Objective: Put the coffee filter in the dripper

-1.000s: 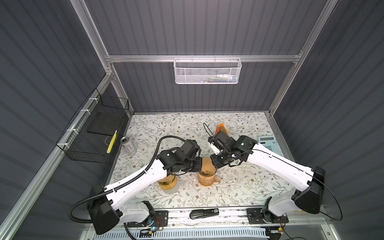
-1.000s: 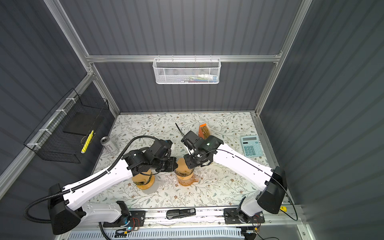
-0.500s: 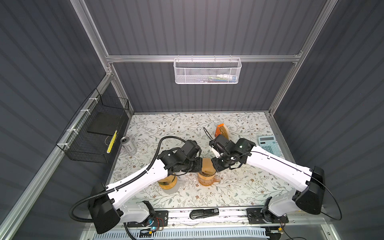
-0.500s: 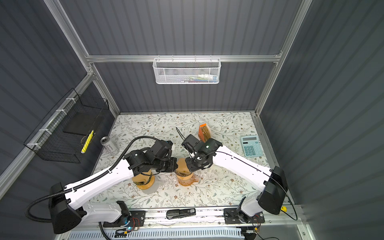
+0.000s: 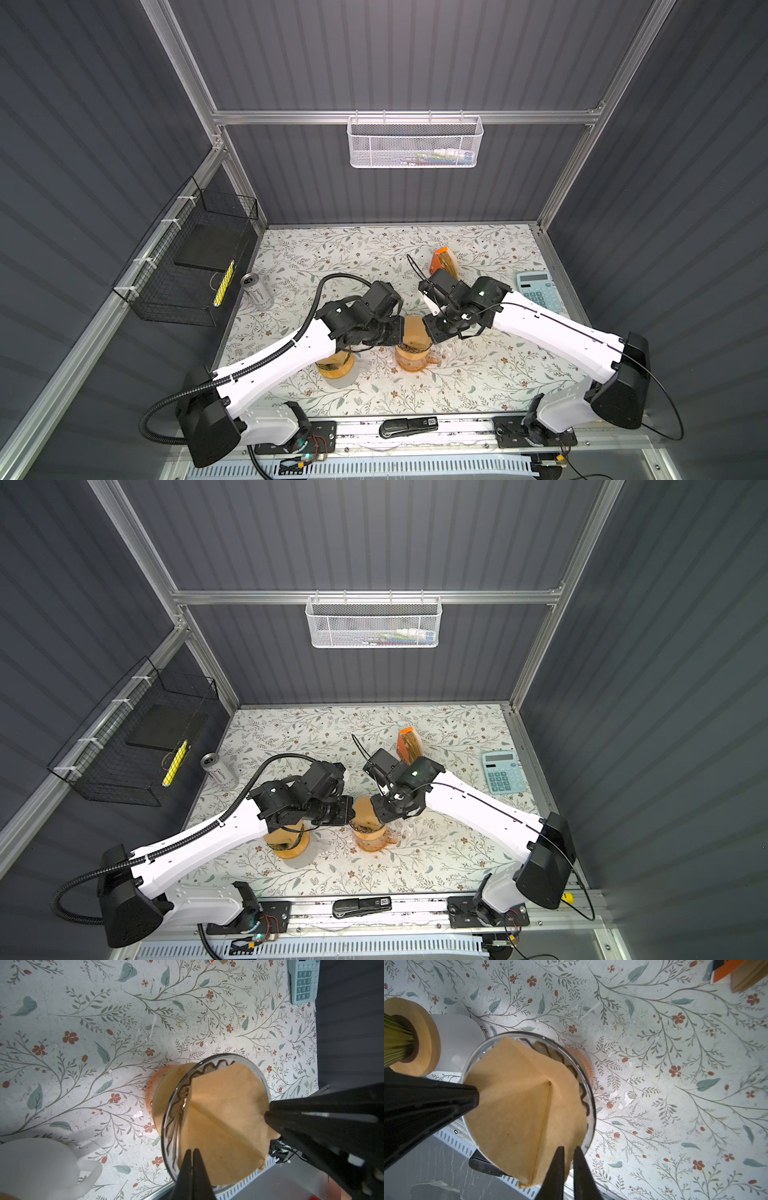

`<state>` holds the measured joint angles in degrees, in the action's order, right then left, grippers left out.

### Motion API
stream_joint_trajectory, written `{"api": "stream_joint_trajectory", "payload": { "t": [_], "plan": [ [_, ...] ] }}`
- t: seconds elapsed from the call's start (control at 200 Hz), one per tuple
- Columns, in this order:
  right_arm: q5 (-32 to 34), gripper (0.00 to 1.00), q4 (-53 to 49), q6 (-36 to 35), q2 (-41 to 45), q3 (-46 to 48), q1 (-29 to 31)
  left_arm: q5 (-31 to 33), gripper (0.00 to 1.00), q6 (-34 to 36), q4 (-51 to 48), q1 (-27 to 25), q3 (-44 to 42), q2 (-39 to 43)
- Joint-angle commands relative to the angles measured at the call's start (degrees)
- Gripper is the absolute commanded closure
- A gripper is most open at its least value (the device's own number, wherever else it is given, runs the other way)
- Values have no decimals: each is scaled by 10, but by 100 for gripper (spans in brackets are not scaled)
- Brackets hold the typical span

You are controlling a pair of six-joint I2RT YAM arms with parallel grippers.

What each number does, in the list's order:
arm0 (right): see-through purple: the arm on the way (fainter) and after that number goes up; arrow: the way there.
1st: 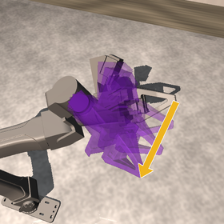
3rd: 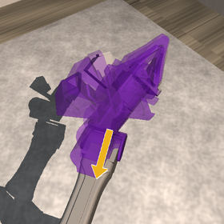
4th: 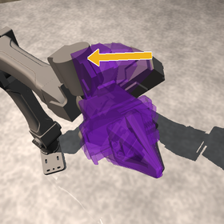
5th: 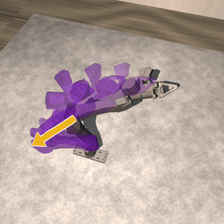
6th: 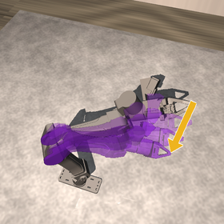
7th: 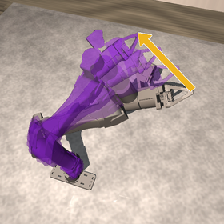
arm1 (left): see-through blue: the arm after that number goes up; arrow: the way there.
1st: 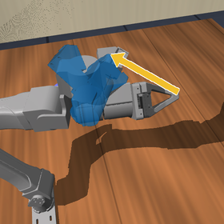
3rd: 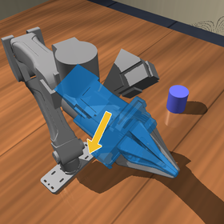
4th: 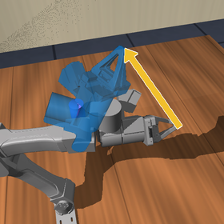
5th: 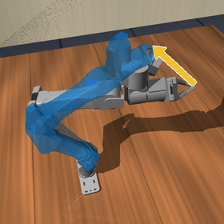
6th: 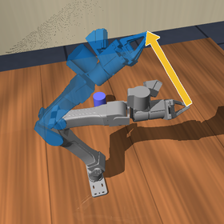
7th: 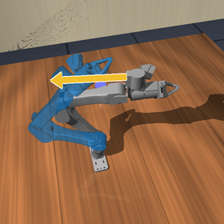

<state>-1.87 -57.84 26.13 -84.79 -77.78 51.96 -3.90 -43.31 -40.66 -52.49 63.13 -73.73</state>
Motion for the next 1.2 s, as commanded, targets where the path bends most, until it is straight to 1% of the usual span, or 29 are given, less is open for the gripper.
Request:
{"api": "stream_joint_trajectory", "payload": {
  "t": [0.0, 0.31, 0.53, 0.675, 0.81, 1.106, 1.191],
  "plan": [
    [10, 86, -2, 0, 2, 4, 4, 11, 94, -7, -8, -3, -4, 4],
    [10, 86, -1, 4, 5, 3, 6, 15, 94, -13, -13, -3, 0, 10],
    [18, 83, -8, 4, 13, -17, 8, 15, 94, -6, -19, -3, 20, 9],
    [19, 79, -10, 5, 18, -25, 8, 17, 94, -5, -21, -3, 32, 11],
    [20, 77, -11, 6, 22, -31, 9, 19, 94, -3, -21, -3, 40, 15],
    [24, 75, -8, 7, 24, -39, 11, 16, 93, 2, -21, -3, 52, 2],
    [23, 76, -5, 6, 20, -37, 11, 13, 93, 2, -21, -2, 49, -3]
  ]
}}
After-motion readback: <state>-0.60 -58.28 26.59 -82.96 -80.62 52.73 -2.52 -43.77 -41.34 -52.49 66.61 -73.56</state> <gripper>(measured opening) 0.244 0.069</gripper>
